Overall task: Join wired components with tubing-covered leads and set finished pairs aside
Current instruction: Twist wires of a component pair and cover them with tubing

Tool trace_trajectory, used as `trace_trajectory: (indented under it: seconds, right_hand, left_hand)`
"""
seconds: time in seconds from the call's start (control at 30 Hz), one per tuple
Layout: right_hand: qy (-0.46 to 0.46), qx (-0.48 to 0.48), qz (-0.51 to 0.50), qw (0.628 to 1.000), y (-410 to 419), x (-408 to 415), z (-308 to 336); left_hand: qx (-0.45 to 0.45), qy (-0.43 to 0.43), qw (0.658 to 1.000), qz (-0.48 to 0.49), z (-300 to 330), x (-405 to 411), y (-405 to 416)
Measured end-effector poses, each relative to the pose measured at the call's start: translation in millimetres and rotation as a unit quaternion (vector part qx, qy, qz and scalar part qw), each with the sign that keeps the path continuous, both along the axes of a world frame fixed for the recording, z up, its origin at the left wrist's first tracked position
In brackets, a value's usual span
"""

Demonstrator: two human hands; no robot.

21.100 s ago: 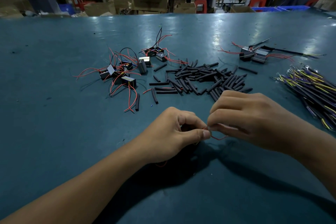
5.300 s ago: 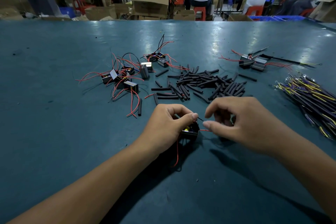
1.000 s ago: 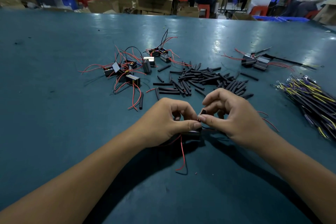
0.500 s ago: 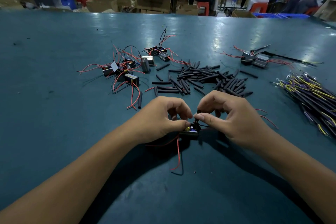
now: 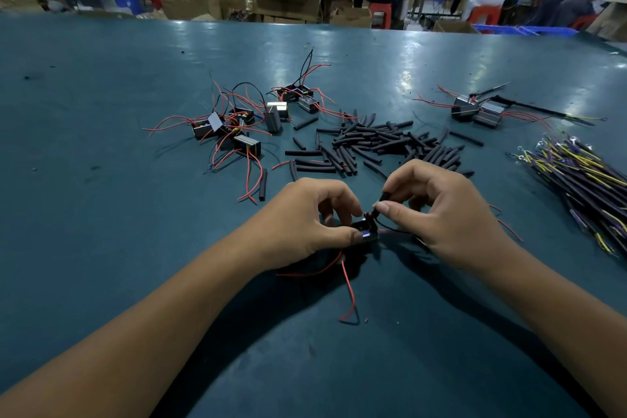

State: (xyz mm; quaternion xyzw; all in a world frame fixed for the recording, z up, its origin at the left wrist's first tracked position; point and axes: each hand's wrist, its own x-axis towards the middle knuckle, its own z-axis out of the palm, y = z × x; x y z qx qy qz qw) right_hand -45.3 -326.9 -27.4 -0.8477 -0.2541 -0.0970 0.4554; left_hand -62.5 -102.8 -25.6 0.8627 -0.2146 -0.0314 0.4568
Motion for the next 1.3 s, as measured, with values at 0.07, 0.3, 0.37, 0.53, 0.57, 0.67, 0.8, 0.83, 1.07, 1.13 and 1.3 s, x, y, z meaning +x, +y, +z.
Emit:
trace_trajectory:
  seconds: [0.07,0.3,0.37,0.53,0.57,0.67,0.8,0.83,1.07,1.13,1.3]
  right_hand:
    - [-0.003,0.0,-0.009,1.0,0,1,-1]
    - [-0.018,-0.009,-0.005,1.0,-1,0,-3]
    - [-0.03,-0.018,0.0,0.999,0,-1,-2]
    - [-0.029,-0.018,0.001,0.999,0,-1,-4]
    - [-0.029,-0.021,0.002,0.999,1,-2,-4]
    - [-0.026,-0.018,0.002,1.0,2,-2,-5]
    - [-0.019,-0.021,-0.009,1.0,2,-3,-5]
    - [-0.017,-0.021,-0.009,1.0,2,-3,-5]
    - [-0.001,-0.043,0.005,0.999,-2,-2,0]
    - [-0.022,-0.057,0.011,0.998,-1,-2,1]
    - [-0.044,-0.058,0.016,0.997,-1,-3,1]
  left_hand:
    - [0.014,-0.006,1.0,-0.004,2,-1,0]
    - [-0.004,-0.012,1.0,-0.014,3,-5,-4]
    - [0.005,-0.028,0.999,-0.033,4,-6,-5]
    - [0.017,-0.049,0.997,-0.051,2,-4,-3]
    - [0.018,-0.049,0.997,-0.049,2,-4,-2]
    - [0.026,-0.055,0.998,-0.036,1,-2,-2]
    - [0.015,-0.06,0.998,0.022,-2,0,-6]
    - [0.008,-0.056,0.998,0.032,-3,0,-8]
    - [0.012,-0.063,0.997,0.044,-8,-1,-18]
    - [0.008,-0.074,0.996,0.045,-8,-1,-17]
    - [-0.022,-0.103,0.993,0.045,-7,-1,-18]
